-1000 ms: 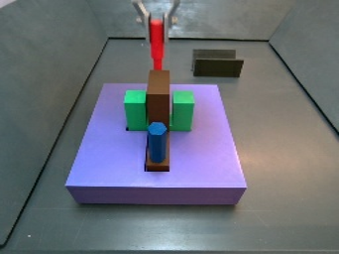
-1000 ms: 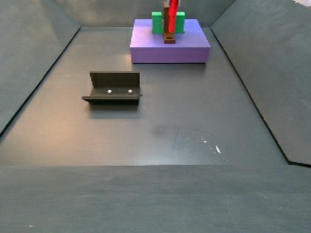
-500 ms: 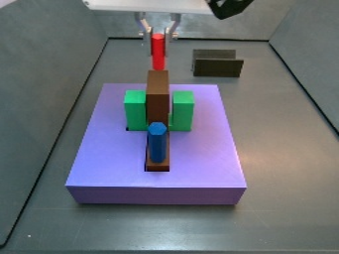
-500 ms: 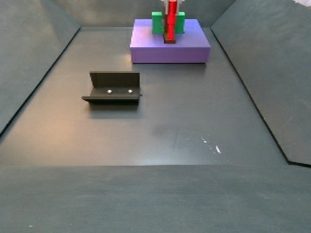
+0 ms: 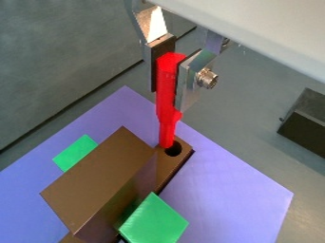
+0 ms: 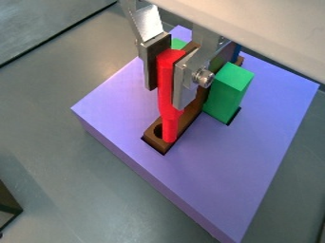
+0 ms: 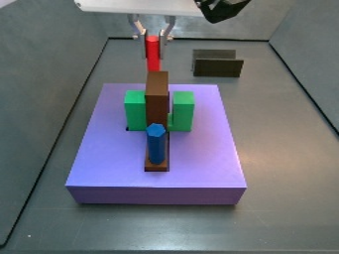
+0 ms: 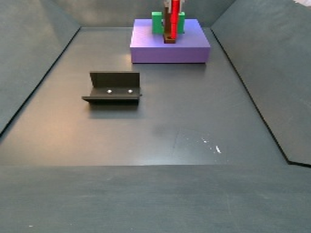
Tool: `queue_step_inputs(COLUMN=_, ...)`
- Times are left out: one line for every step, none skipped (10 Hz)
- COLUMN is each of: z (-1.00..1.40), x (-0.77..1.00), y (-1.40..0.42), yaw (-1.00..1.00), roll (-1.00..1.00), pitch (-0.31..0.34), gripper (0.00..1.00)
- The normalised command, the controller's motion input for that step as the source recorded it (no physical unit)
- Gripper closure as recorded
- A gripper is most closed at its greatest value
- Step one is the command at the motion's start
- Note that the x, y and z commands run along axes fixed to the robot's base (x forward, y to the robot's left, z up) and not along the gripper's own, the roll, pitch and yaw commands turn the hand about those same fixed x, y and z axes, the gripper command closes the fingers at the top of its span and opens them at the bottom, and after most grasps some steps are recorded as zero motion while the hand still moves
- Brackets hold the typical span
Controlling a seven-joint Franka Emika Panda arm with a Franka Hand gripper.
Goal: Pick up the red object. Move up. Move to above the board. Insert the red object.
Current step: Insert the red object.
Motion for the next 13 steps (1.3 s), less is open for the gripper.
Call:
queue_step_inputs(z=-0.26, x=0.28, y=0.0, yaw=0.0, roll=0.17, pitch=0.047, gripper=1.0)
queue_step_inputs(z=-0.25, x=0.34, y=0.0, yaw=0.0, roll=0.19, pitch=0.07, gripper=1.0)
queue_step_inputs(z=-0.35, x=0.2, y=0.0, yaw=0.0, roll=0.25, pitch=0.069, gripper=1.0)
queue_step_inputs(z=-0.36, x=0.06, y=-0.03, yaw=0.0, roll=0.23, pitch=0.063, gripper=1.0)
queue_step_inputs(z=-0.39, x=-0.14, y=0.0, yaw=-0.16, roll=0.16, pitch=0.036, gripper=1.0)
queue_step_inputs(z=-0.35, x=-0.11, y=-0.03, yaw=-0.15, roll=0.13, pitch=0.021, gripper=1.0)
queue_step_inputs(z=-0.36, x=-0.03, y=-0.07, yaw=-0.14, roll=0.12, pitch=0.013, gripper=1.0)
queue_step_inputs(z=-0.38, x=0.0, y=-0.08, yaw=-0.13, roll=0.11, pitch=0.01, gripper=1.0)
queue_step_inputs(z=-0.39, x=0.05, y=-0.1, yaw=-0.13, roll=0.1, pitch=0.041, gripper=1.0)
queue_step_inputs(z=-0.38, x=0.17, y=-0.15, yaw=-0.15, roll=0.13, pitch=0.083, gripper=1.0)
queue_step_inputs(z=-0.43, x=0.24, y=-0.08, yaw=-0.13, roll=0.14, pitch=0.114, gripper=1.0)
queue_step_inputs(z=-0.59, x=0.3, y=0.0, yaw=-0.13, roll=0.16, pitch=0.174, gripper=1.0)
queue_step_inputs(z=-0.72, x=0.2, y=0.12, yaw=-0.14, roll=0.19, pitch=0.157, gripper=1.0)
